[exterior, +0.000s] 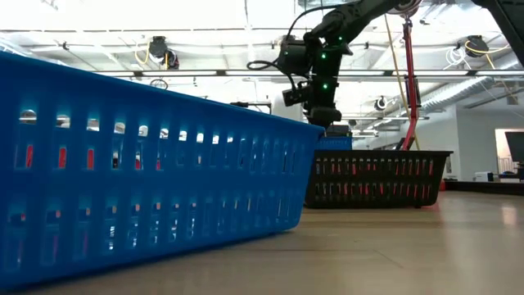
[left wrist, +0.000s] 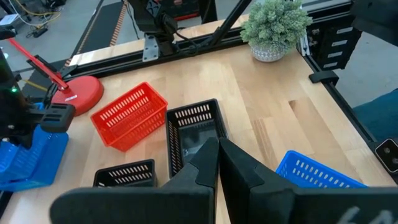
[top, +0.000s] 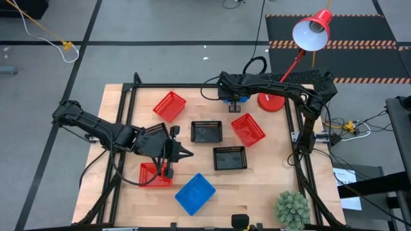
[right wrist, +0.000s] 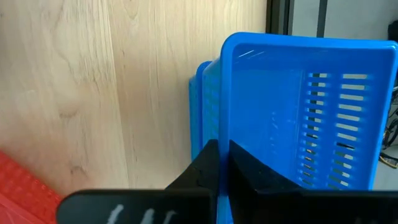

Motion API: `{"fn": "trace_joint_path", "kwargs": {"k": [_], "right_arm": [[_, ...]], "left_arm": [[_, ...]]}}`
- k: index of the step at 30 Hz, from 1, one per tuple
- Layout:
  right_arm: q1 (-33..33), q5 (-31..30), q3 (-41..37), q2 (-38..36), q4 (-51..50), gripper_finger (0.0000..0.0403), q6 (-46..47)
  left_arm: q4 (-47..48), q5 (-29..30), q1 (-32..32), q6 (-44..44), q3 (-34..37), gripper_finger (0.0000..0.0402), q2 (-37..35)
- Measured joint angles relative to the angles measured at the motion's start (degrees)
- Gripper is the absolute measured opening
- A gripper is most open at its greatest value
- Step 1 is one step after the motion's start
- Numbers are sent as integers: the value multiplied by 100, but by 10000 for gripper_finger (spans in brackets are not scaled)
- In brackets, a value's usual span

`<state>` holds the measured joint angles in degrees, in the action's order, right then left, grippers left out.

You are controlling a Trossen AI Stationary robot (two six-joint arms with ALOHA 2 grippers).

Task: Stack baskets by color
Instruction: Stack the bottom left blue basket on the top blue basket

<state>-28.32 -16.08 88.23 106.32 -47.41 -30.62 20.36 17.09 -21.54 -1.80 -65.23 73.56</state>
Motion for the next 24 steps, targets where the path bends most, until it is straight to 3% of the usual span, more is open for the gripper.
{"fn": "trace_joint_path", "kwargs": {"k": [18, 24], "right_arm": [[-50, 138, -2, 44, 62, 5, 143], [-58, 132, -2, 44, 88, 22, 143]], "left_arm": [[-7, 1, 0, 39, 0, 17, 2], [-7, 1, 0, 37, 0, 17, 2]]}}
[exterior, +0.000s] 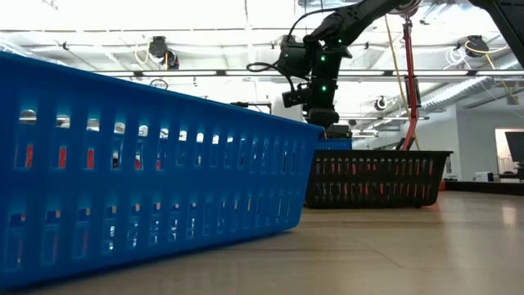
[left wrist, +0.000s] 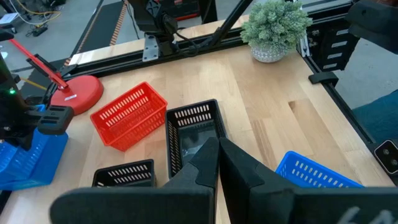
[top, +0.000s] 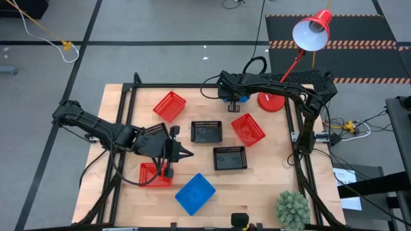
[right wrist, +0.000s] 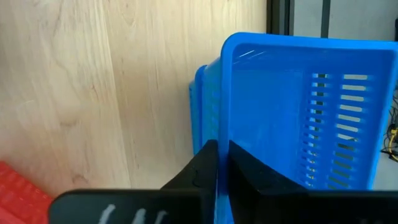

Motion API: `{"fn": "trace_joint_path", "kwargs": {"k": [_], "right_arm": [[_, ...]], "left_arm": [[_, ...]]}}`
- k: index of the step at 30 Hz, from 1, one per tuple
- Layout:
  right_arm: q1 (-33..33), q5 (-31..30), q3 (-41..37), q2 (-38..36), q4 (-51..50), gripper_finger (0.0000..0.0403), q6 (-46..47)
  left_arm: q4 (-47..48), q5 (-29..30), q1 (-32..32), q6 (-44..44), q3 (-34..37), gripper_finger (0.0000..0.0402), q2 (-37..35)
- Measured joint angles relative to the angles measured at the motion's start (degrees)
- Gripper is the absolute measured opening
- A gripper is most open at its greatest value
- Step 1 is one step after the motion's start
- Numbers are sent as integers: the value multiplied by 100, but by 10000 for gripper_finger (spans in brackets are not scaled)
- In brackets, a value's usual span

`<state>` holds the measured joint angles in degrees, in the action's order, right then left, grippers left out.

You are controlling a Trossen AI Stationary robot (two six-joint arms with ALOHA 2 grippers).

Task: Stack baskets by color
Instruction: Stack the bottom left blue basket on the top blue basket

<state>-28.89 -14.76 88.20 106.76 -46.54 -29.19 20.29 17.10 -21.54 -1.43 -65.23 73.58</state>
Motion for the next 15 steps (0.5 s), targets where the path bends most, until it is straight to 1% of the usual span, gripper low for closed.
{"fn": "trace_joint_path", "kwargs": {"k": [15], "right_arm": [[-6, -13, 0, 0, 18, 29, -63]], "left_arm": [[0, 0, 0, 18, 0, 17, 2]]}}
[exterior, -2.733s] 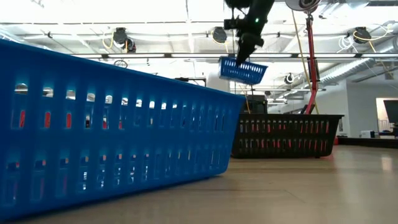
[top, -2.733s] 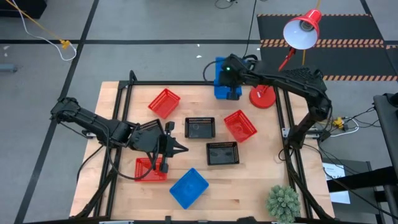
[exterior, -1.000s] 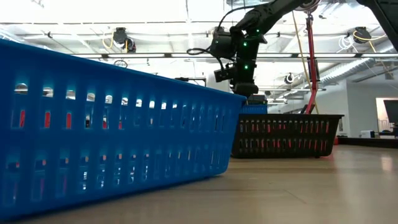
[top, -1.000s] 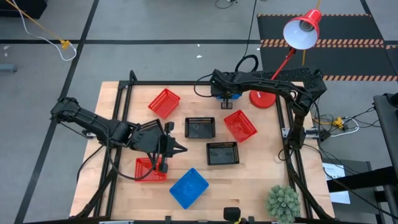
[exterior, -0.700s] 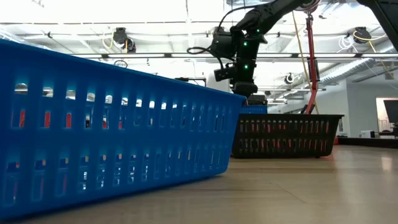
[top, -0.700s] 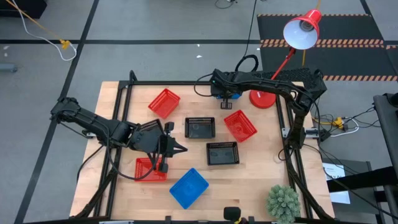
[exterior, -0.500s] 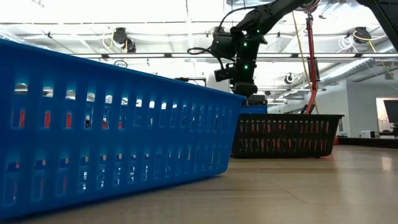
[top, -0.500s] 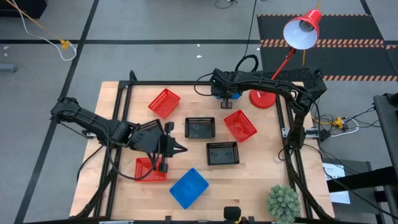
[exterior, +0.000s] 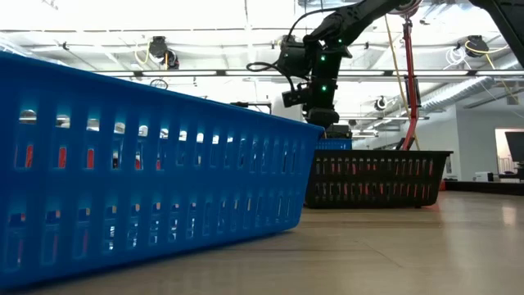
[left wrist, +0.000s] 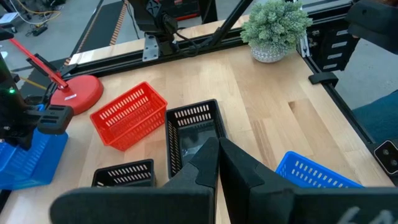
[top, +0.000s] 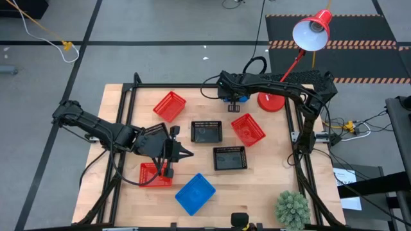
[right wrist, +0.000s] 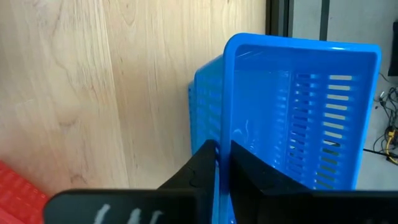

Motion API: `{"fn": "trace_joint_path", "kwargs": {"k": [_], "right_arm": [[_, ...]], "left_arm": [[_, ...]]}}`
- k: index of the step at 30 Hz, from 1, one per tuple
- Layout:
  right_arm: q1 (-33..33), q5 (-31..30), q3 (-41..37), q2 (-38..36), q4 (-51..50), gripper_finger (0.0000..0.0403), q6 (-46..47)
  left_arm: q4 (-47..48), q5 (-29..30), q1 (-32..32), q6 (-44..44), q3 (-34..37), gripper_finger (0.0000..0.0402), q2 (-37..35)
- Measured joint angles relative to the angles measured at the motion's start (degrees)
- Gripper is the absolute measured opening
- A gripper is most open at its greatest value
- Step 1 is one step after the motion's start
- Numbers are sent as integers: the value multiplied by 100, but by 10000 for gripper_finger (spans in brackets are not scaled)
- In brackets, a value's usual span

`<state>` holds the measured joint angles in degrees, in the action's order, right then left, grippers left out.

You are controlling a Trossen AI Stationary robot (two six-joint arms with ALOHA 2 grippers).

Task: Stack baskets by color
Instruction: Stack the bottom left blue basket on the top blue basket

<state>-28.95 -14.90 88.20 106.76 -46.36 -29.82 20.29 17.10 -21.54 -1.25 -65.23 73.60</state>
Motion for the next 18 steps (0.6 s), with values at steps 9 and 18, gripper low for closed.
{"fn": "trace_joint_path", "kwargs": {"k": [9, 18], "right_arm": [[-82, -26, -73, 0, 200, 29, -110], [-111, -294, -565, 0, 631, 33, -237]], "left_arm": [[1, 0, -1, 3, 0, 17, 0], [-25, 0, 0, 2, 0, 17, 0]]}}
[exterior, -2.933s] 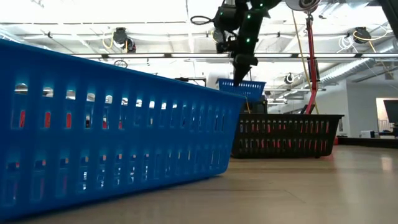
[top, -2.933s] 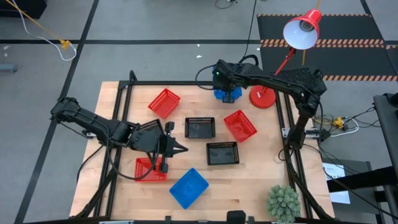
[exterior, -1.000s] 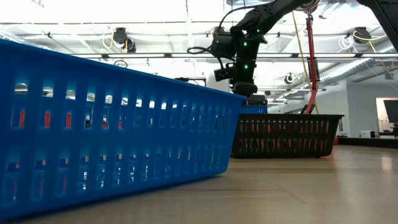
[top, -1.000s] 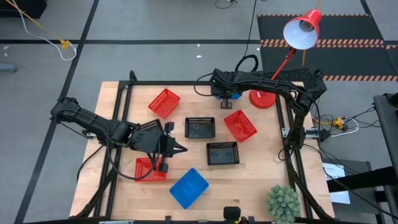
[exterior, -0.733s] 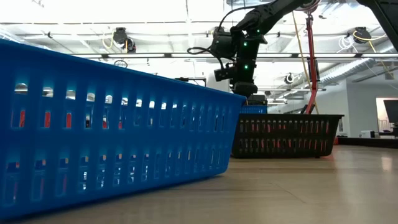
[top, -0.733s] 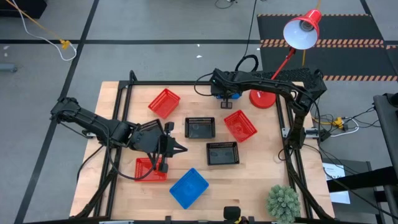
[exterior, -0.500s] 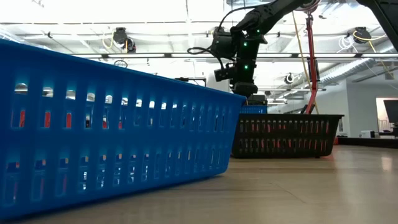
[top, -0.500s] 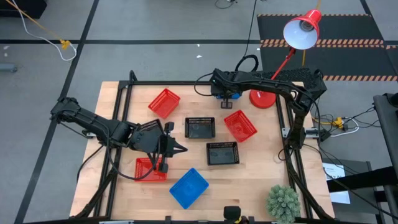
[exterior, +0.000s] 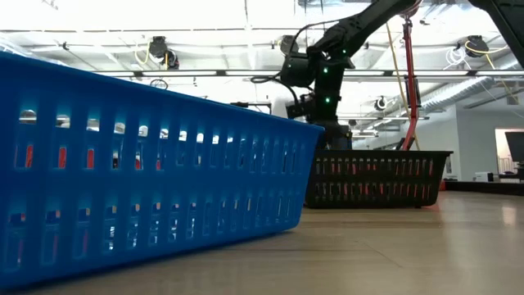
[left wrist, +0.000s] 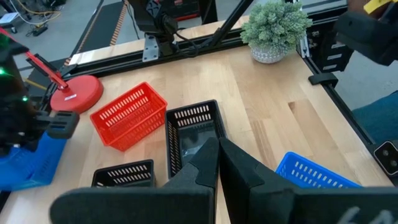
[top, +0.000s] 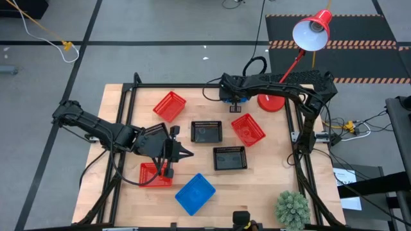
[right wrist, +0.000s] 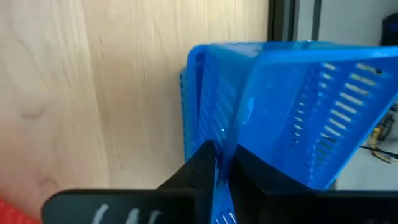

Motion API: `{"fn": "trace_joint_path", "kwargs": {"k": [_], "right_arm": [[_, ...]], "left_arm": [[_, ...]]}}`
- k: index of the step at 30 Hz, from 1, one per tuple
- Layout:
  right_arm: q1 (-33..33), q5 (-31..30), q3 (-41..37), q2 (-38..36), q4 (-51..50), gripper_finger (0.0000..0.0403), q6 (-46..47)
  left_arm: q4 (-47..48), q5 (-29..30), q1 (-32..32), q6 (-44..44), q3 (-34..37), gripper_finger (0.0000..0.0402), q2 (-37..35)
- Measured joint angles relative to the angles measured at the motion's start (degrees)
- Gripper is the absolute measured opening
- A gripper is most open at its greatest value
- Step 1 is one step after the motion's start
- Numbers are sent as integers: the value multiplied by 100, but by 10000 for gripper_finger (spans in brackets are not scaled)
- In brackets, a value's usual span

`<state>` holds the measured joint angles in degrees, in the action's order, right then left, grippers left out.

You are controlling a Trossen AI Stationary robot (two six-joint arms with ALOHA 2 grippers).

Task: Stack baskets by color
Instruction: Stack the bottom left blue basket on the top blue basket

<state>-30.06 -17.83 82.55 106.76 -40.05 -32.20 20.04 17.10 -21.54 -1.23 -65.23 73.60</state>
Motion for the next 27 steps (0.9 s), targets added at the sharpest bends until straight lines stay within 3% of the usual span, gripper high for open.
{"fn": "trace_joint_path", "kwargs": {"k": [7, 14, 27], "right_arm": [[2, -12, -108, 0, 270, 51, -174], [4, 5, -108, -2, 205, 8, -196], [11, -171, -108, -398, 18, 5, -294]], "left_arm": [[-40, 2, 0, -35, 0, 17, 0], [-38, 2, -2, -39, 0, 17, 0], [-36, 2, 0, -57, 0, 17, 0]]}}
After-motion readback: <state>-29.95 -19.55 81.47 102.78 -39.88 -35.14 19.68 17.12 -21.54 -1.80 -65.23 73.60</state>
